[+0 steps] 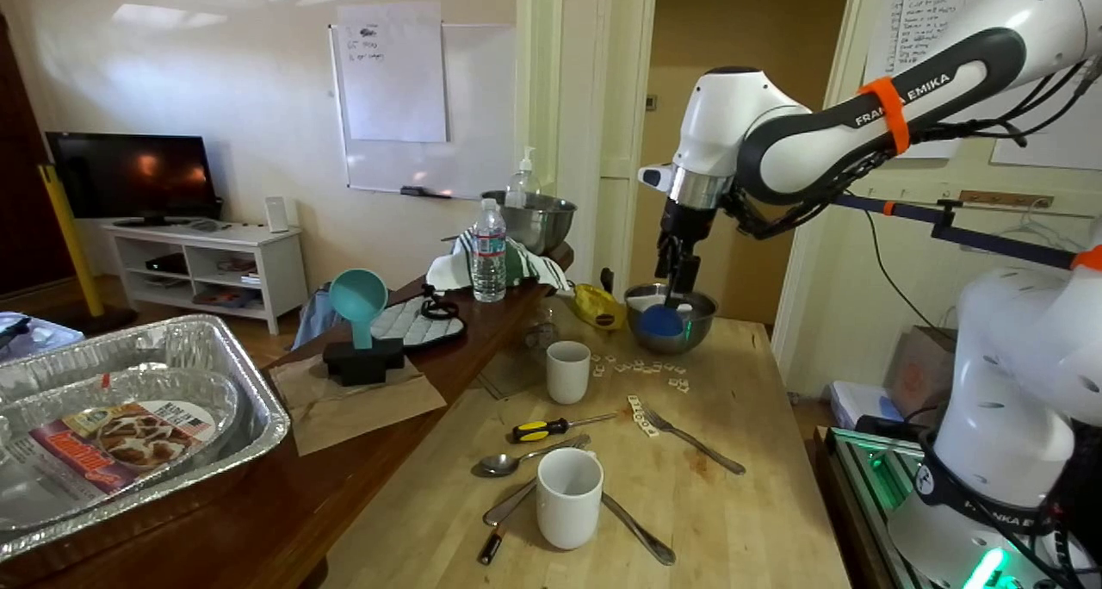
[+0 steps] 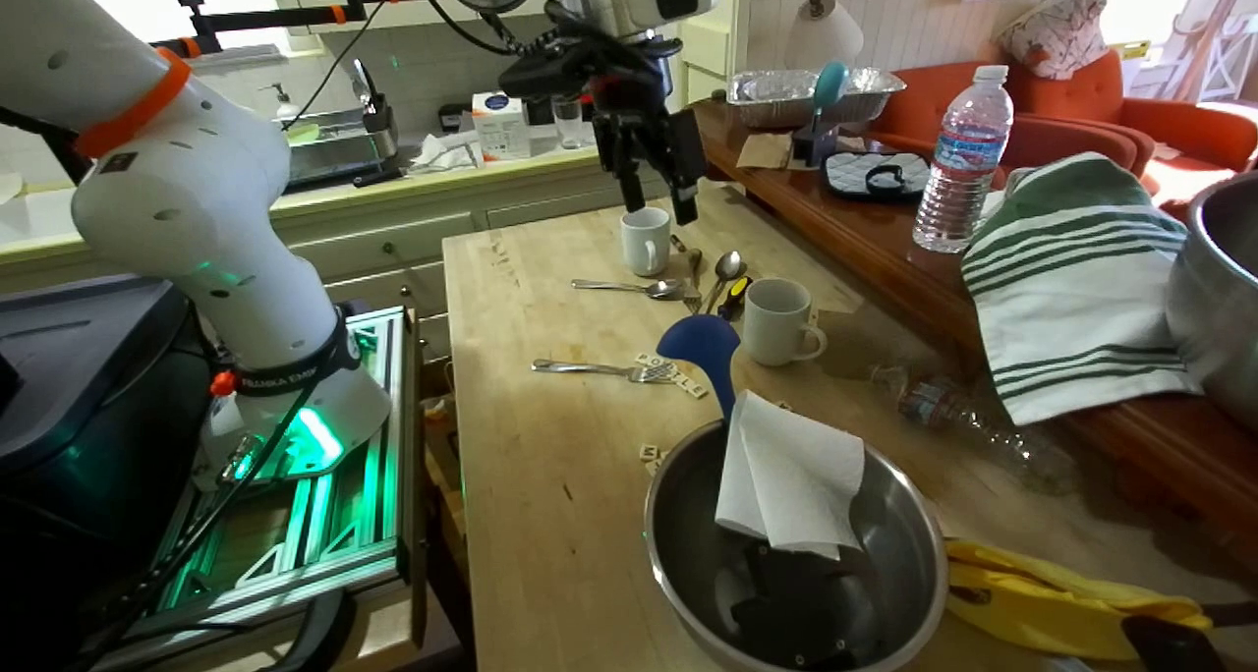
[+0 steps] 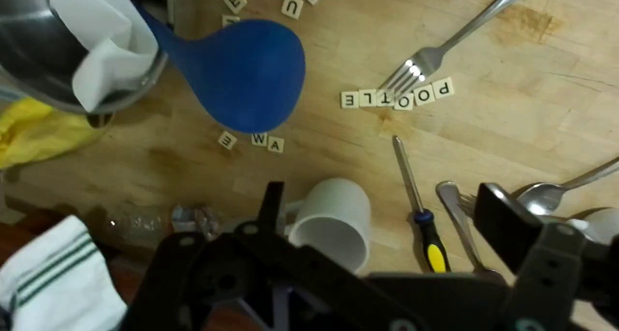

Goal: Put the screwdriver inside the white mug to the right

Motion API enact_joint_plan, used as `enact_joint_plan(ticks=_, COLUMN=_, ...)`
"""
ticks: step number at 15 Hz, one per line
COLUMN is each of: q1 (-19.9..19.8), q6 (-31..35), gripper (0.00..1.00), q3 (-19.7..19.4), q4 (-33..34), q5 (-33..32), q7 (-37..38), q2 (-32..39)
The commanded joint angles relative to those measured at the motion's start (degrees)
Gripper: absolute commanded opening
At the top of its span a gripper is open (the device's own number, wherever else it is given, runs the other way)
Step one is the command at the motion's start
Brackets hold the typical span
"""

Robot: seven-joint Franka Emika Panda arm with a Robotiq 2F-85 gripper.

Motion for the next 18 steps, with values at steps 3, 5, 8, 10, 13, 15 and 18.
enact_joint_plan(ticks=3, q1=6.64, q6=7.9, gripper=1.0, q3=-2.2, q4=-0.8, q5=6.73, q7=-10.94, q2=6.19)
enact_joint_plan(ticks=5, q1=8.52, q6=10.95, gripper=1.0, q3=-4.11, q4=-1.73, q5=11.2, q7=-17.53, q2=8.36)
enact_joint_plan(ticks=8, q1=8.42, q6=16.24, gripper=1.0, q3=-4.42, q4=-3.47, q5=13.54, q7=-25.22, q2=12.66)
enact_joint_plan(ticks=10, q1=8.34, q6=18.99, gripper=1.0, q3=-4.81, q4=-4.61, q5=15.2, q7=-29.63, q2=15.21)
enact_joint_plan(ticks=13, q1=6.6, q6=18.44, gripper=1.0, q3=-2.75, q4=-4.69, q5=16.05, q7=-29.22, q2=15.34)
enact_joint_plan(ticks=15, q1=6.38, q6=19.0, gripper=1.0, q3=-2.55, q4=-4.83, q5=17.36, q7=-30.64, q2=17.34)
enact_joint_plan(ticks=18, q1=6.32, q6=19.17, gripper=1.0, q3=-2.49, q4=-4.8, q5=17.58, q7=-30.78, q2=17.82)
